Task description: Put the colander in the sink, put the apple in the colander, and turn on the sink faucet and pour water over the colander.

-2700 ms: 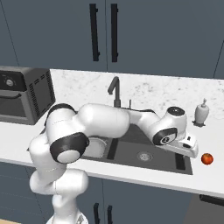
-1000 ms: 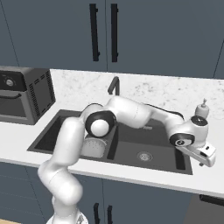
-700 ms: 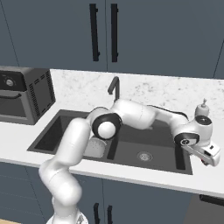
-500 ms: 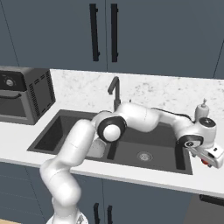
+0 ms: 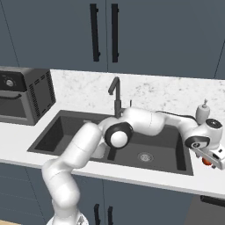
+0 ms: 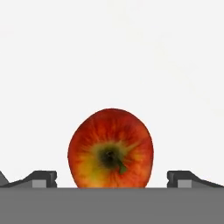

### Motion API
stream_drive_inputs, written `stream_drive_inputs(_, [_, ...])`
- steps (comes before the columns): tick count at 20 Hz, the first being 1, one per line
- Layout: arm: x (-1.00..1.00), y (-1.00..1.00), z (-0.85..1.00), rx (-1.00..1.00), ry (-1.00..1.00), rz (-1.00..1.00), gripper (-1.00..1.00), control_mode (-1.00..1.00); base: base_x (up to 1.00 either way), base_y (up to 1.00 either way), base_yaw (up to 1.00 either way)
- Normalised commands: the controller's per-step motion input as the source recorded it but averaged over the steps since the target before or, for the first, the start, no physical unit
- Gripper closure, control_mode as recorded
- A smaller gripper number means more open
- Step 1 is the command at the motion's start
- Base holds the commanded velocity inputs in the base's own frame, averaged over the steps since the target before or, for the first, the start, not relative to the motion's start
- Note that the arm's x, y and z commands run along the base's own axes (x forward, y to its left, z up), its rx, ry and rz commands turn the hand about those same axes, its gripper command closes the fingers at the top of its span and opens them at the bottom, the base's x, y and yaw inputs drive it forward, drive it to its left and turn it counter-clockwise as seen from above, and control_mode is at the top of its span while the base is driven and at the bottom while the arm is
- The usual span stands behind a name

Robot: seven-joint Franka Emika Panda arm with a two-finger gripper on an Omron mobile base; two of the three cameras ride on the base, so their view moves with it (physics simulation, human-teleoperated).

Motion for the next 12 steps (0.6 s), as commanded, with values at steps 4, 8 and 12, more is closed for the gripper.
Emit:
stream_drive_inputs(4, [0.24,-0.03,-0.10,0.00,0.00,0.00,-1.00,-1.00,0.00,0.00,0.00])
stream_drive_inputs(8, [0.09,-0.13,-0.20,0.00,0.00,0.00,-1.00,-1.00,0.00,0.00,0.00])
stream_drive_inputs(12, [0.05,-0.10,-0.20,0.00,0.00,0.00,1.00,-1.00,0.00,0.00,0.00])
